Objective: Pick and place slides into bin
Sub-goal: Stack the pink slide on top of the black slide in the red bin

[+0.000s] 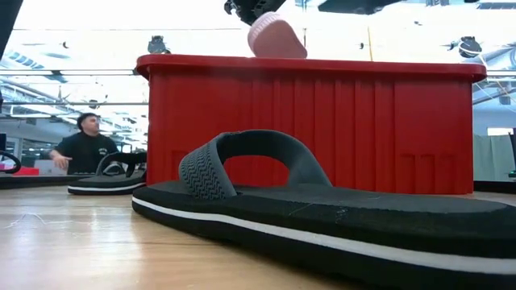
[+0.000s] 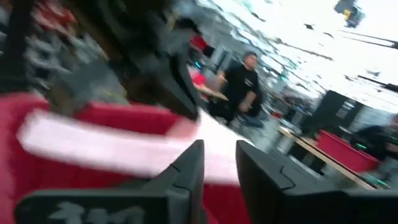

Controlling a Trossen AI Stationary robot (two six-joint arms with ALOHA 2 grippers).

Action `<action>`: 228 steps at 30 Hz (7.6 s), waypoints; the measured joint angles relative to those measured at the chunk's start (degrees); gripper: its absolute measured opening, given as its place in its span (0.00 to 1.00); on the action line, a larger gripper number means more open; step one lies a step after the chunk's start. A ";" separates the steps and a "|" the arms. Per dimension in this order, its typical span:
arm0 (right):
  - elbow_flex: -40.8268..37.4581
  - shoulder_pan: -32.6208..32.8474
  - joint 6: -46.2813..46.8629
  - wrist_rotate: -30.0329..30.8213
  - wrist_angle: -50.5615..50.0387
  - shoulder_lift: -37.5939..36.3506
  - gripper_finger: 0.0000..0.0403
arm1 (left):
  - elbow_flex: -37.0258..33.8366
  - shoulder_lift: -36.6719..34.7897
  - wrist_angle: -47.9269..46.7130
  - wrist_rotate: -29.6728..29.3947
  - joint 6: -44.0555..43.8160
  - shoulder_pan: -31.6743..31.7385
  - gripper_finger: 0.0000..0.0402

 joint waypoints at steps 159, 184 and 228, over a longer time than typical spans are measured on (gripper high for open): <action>-16.59 -30.48 -4.96 -7.16 -6.45 -2.41 0.00 | 0.03 -2.87 0.02 6.27 6.95 -1.70 0.32; -16.59 -31.66 -0.60 -11.30 -11.79 0.79 0.00 | 0.02 -2.87 0.02 6.49 6.95 -1.70 0.32; -19.28 -31.64 -5.73 -12.19 -8.77 1.48 0.36 | 0.02 -2.85 0.02 6.56 6.95 -1.69 0.32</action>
